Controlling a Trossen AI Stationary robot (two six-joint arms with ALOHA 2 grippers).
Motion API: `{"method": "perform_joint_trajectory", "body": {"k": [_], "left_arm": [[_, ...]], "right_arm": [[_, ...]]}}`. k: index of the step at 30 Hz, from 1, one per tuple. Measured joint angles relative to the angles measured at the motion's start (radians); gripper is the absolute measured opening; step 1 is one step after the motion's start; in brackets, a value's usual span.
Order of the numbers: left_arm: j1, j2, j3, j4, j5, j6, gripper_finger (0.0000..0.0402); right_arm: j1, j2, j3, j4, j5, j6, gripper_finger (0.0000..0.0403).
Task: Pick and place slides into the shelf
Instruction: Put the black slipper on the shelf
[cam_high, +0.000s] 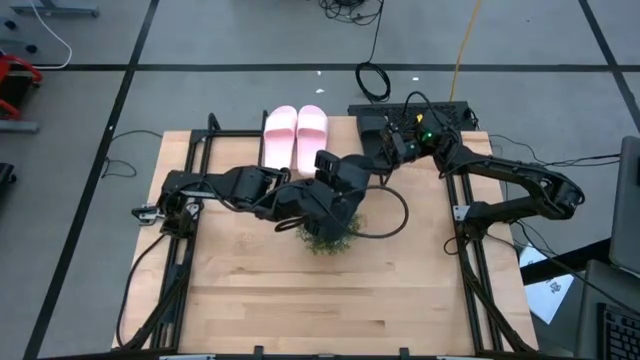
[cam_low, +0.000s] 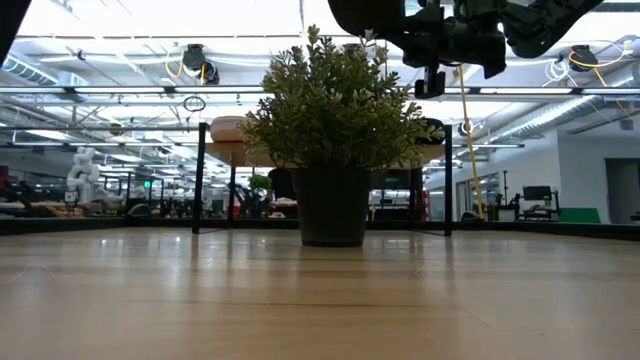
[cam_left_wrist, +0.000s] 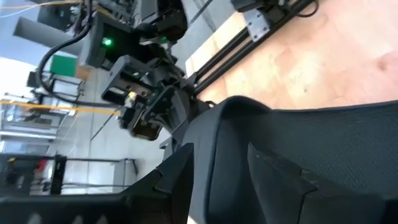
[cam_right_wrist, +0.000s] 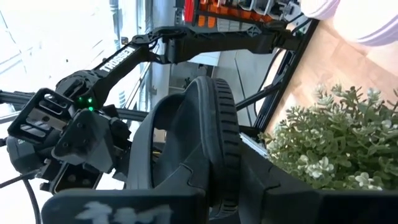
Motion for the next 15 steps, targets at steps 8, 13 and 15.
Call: {"method": "perform_joint_trajectory", "body": {"k": [8, 13, 15], "left_arm": [[0.018, 0.000, 0.000, -0.002, 0.061, 0.009, 0.0131], [0.029, 0.010, 0.001, -0.011, 0.060, 0.018, 0.0109], [0.029, 0.015, 0.000, -0.041, 0.038, 0.040, 0.0103]], "right_arm": [[0.028, 0.000, 0.000, 0.001, 0.028, 0.002, 0.0030], [0.039, 0.000, 0.000, 0.001, 0.044, 0.002, 0.0030], [0.041, 0.000, 0.000, 0.001, 0.050, 0.002, 0.0030]]}}
